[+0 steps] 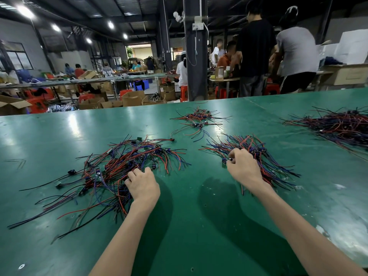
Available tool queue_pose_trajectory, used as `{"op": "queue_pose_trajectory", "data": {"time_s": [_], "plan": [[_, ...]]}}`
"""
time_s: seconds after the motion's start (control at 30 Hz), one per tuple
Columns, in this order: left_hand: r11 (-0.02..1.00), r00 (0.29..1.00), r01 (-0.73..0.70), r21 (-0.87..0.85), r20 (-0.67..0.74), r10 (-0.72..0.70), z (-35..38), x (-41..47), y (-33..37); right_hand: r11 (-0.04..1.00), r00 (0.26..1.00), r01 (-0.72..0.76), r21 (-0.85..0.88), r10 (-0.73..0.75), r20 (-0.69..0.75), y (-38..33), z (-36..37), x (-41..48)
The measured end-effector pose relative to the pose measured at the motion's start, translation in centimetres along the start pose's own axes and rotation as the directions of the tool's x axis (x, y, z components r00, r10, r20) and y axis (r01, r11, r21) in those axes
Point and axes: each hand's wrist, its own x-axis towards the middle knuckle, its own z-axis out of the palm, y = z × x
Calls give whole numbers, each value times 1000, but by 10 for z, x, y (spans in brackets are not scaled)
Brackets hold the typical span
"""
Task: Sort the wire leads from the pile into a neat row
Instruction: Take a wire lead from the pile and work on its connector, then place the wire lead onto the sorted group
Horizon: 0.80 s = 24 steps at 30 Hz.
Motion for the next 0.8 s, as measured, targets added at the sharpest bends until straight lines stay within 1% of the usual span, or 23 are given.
{"op": "queue_pose_trajectory", "data": {"time_s": [0.07,0.17,0.3,0.5,0.67,0.73,0.8], "plan": [[999,1000,18,42,6,-18,0,3,-3,999,998,40,34,-42,52,-7,6,-4],[998,998,52,42,-35,-51,1,7,-6,994,986,102,39,-106,126,-14,14,-12],[996,998,59,66,-15,-58,3,8,-7,986,966,161,42,-166,199,-18,23,-19],[998,998,55,44,3,-55,4,8,-4,980,959,191,62,-200,199,-19,27,-22],[998,998,48,32,47,-50,2,8,-6,979,955,194,69,-204,214,-20,29,-24],[999,997,43,-1,64,-43,0,8,-5,978,955,196,73,-207,214,-21,29,-26],[993,997,33,-110,78,-24,-1,6,-4,977,954,195,91,-210,215,-22,31,-26]]}}
